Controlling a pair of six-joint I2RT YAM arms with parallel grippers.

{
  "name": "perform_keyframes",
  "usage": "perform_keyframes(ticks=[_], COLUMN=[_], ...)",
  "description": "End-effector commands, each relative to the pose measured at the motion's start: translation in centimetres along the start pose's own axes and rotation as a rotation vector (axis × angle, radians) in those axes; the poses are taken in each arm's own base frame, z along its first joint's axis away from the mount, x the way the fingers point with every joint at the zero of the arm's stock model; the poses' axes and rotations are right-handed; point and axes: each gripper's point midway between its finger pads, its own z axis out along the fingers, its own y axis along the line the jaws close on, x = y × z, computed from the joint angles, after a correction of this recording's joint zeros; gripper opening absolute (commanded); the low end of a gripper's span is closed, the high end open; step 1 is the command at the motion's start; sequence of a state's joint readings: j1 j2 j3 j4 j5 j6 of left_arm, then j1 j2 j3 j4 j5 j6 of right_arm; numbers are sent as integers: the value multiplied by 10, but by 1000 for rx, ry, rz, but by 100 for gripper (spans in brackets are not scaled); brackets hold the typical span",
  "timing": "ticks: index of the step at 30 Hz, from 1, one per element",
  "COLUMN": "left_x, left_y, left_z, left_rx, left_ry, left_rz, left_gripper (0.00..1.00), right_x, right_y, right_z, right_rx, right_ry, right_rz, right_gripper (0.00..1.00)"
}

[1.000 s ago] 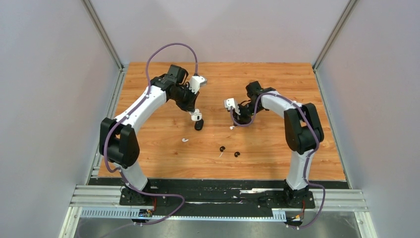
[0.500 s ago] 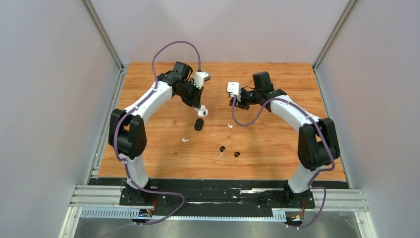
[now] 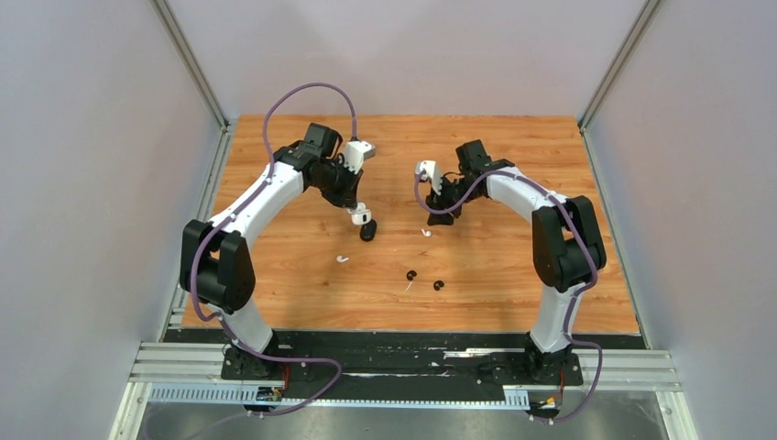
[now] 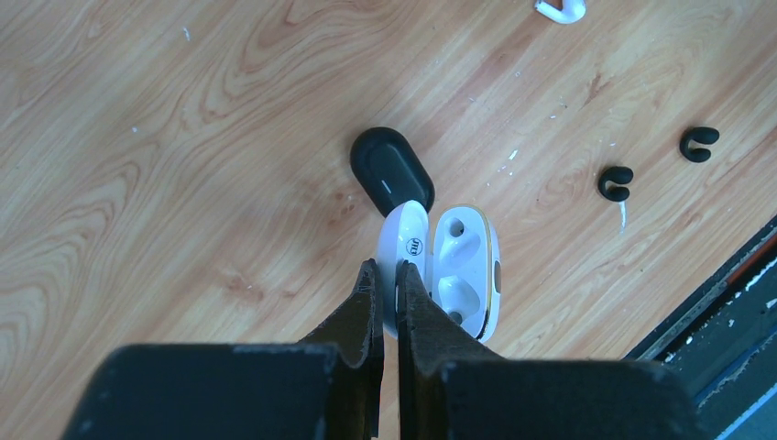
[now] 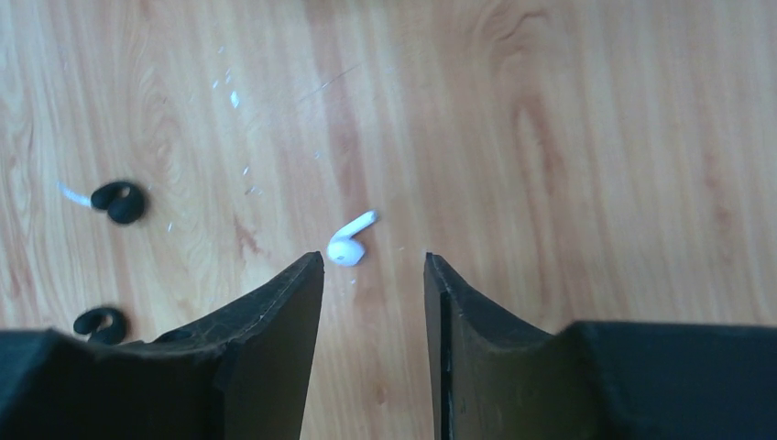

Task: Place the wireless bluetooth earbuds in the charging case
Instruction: Move the earbud to the center of the board.

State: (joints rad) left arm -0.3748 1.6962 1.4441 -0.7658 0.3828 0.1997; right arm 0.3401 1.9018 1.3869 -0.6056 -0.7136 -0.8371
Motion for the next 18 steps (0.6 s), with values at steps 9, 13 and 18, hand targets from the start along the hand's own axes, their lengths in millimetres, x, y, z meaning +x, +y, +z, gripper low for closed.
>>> perform_keyframes(ticks=[9, 13, 18], left_x=[-10, -9, -9], left_y=[-5, -7, -8], left_z=[-19, -18, -18], left_rx=[2, 10, 14], left_ry=[-68, -69, -70], left_rz=[26, 23, 21], left_gripper=[0, 0, 0], right_x=[37, 42, 48], right_y=[28, 29, 33], right_z=[17, 27, 39], right_rx=[-183, -189, -199], right_ry=[97, 112, 131], right_rz=[-220, -235, -247], right_gripper=[48, 49, 49])
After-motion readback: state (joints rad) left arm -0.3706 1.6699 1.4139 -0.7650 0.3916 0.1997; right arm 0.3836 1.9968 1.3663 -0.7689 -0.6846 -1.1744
